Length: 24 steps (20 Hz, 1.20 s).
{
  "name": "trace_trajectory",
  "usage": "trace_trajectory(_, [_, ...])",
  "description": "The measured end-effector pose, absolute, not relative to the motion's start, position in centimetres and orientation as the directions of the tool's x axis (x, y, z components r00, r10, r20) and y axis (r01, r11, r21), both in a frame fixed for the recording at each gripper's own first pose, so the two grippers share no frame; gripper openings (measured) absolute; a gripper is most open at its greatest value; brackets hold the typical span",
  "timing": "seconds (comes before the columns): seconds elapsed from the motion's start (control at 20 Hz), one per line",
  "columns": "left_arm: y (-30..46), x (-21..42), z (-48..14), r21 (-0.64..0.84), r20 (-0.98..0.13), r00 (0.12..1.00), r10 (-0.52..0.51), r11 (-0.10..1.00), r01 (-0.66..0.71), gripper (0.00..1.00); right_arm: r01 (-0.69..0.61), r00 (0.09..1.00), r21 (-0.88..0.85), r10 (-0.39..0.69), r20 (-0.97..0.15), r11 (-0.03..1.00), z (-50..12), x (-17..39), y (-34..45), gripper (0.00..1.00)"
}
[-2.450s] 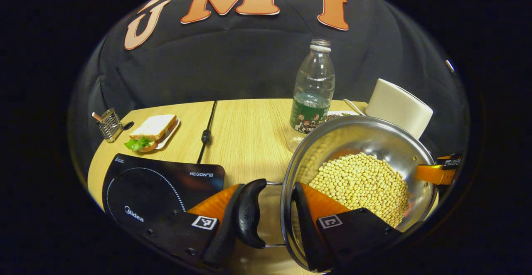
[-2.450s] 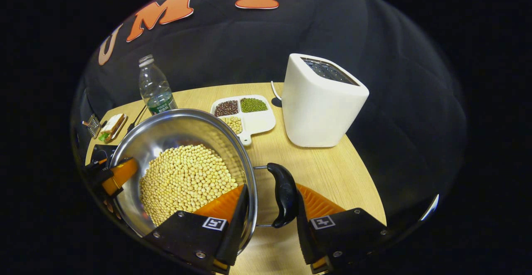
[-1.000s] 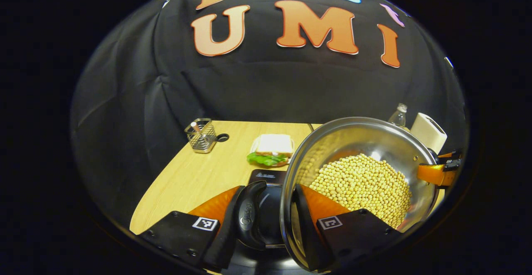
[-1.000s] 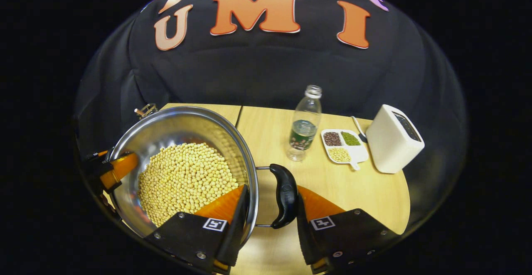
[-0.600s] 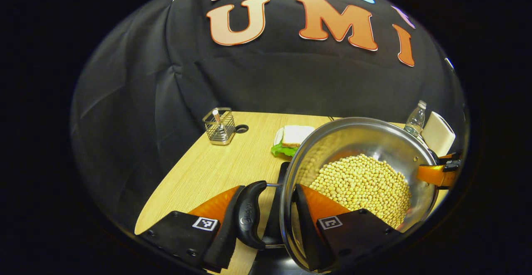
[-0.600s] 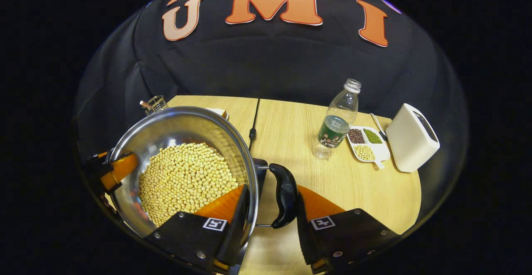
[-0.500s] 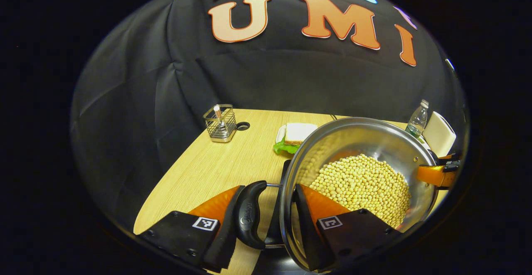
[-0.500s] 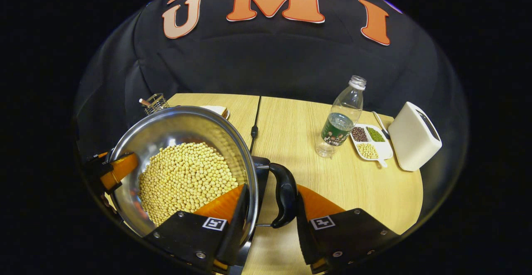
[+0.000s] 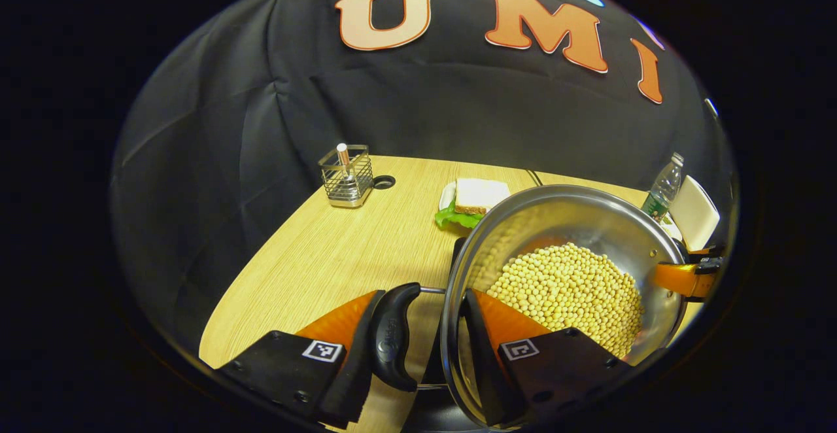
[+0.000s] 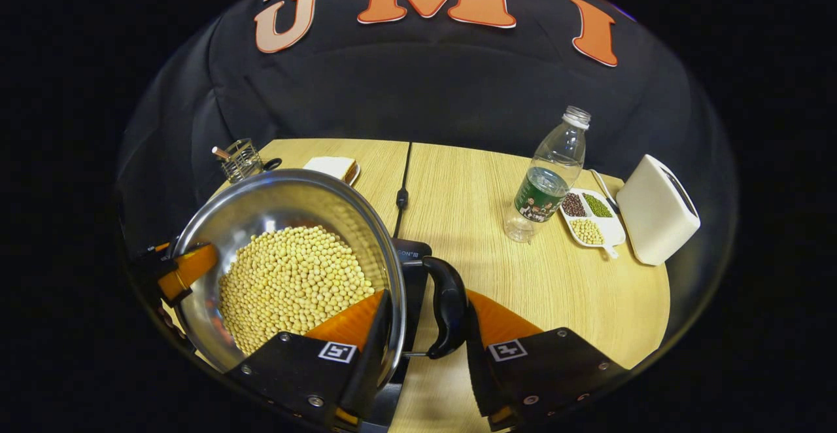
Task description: First push the handle of the pot to place it horizontally, then grasp the pot with both hands and set it on the induction cooktop.
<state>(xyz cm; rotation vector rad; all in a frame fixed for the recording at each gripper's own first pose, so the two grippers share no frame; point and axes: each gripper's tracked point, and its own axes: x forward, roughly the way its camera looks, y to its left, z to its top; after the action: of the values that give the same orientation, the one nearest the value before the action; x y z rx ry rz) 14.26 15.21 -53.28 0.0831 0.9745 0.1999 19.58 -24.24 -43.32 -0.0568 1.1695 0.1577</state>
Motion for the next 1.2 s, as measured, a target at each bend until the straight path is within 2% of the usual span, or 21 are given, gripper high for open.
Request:
trace_trajectory(0.1, [15.2,14.1,-53.4,0.157,-0.815,0.544,0.201,0.979,-0.127,0.70,-0.150,0.376,0.036,0.091,-0.922,0.988,-43.3,19.5,-24.5,0.59])
trace_trajectory(0.15, [15.1,14.0,-53.7,0.157,-0.819,0.538,0.200,0.980,-0.125,0.74,-0.150,0.373,0.032,0.087,-0.924,0.988,-43.3,19.6,-24.6,0.61])
trace_trajectory(0.2, [15.0,13.9,-54.0,0.157,-0.826,0.528,0.199,0.980,-0.124,0.72,-0.150,0.374,0.025,0.080,-0.924,0.988,-43.4,19.6,-24.8,0.63])
trace_trajectory(0.25, [14.9,13.7,-54.4,0.159,-0.837,0.509,0.201,0.979,-0.125,0.74,-0.152,0.372,0.024,0.080,-0.925,0.988,-43.4,19.9,-24.7,0.65])
trace_trajectory(0.3, [14.9,14.2,-54.5,0.169,-0.827,0.523,0.205,0.979,-0.116,0.80,-0.160,0.380,0.029,0.088,-0.921,0.987,-43.0,20.3,-24.5,0.66])
trace_trajectory(0.4, [15.1,14.4,-54.3,0.201,-0.823,0.515,0.238,0.971,-0.128,0.81,-0.163,0.383,0.053,0.112,-0.917,0.985,-41.8,20.1,-24.6,0.72])
trace_trajectory(0.45, [15.3,14.4,-54.1,0.216,-0.816,0.520,0.253,0.967,-0.133,0.87,-0.161,0.396,0.063,0.123,-0.910,0.985,-41.0,20.2,-24.8,0.79])
trace_trajectory(0.5, [15.2,14.5,-53.7,0.223,-0.810,0.525,0.261,0.965,-0.136,0.84,-0.161,0.418,0.069,0.131,-0.899,0.985,-40.2,20.4,-25.0,0.82])
trace_trajectory(0.55, [15.4,14.6,-52.9,0.230,-0.801,0.535,0.268,0.963,-0.138,0.90,-0.164,0.447,0.063,0.131,-0.885,0.984,-38.9,20.9,-25.5,0.84])
trace_trajectory(0.85, [14.7,16.9,-44.7,0.244,-0.674,0.675,0.301,0.953,-0.181,0.91,-0.178,0.634,0.033,0.140,-0.761,0.983,-28.7,22.8,-28.9,0.90])
trace_trajectory(0.9, [14.2,17.4,-43.0,0.235,-0.647,0.702,0.297,0.954,-0.187,0.91,-0.184,0.667,0.024,0.143,-0.731,0.983,-27.1,22.9,-29.5,0.91])
trace_trajectory(0.95, [13.8,17.7,-41.4,0.228,-0.617,0.730,0.293,0.955,-0.190,0.97,-0.188,0.700,0.015,0.145,-0.699,0.982,-24.8,23.0,-30.3,0.92])
trace_trajectory(1.0, [13.1,18.1,-39.4,0.212,-0.589,0.756,0.284,0.958,-0.195,0.99,-0.192,0.733,0.009,0.150,-0.663,0.981,-21.9,23.1,-31.4,0.93])
trace_trajectory(1.1, [11.9,18.3,-35.7,0.174,-0.532,0.808,0.253,0.967,-0.188,1.00,-0.197,0.781,0.020,0.170,-0.601,0.980,-16.2,23.1,-33.9,0.93])
trace_trajectory(1.15, [11.2,18.3,-33.5,0.156,-0.497,0.835,0.236,0.971,-0.182,0.96,-0.200,0.804,0.025,0.179,-0.567,0.979,-13.8,23.2,-34.9,0.94])
trace_trajectory(1.2, [10.4,18.1,-31.4,0.142,-0.456,0.862,0.223,0.974,-0.177,1.00,-0.199,0.827,0.021,0.180,-0.532,0.980,-11.1,23.1,-36.1,0.94])
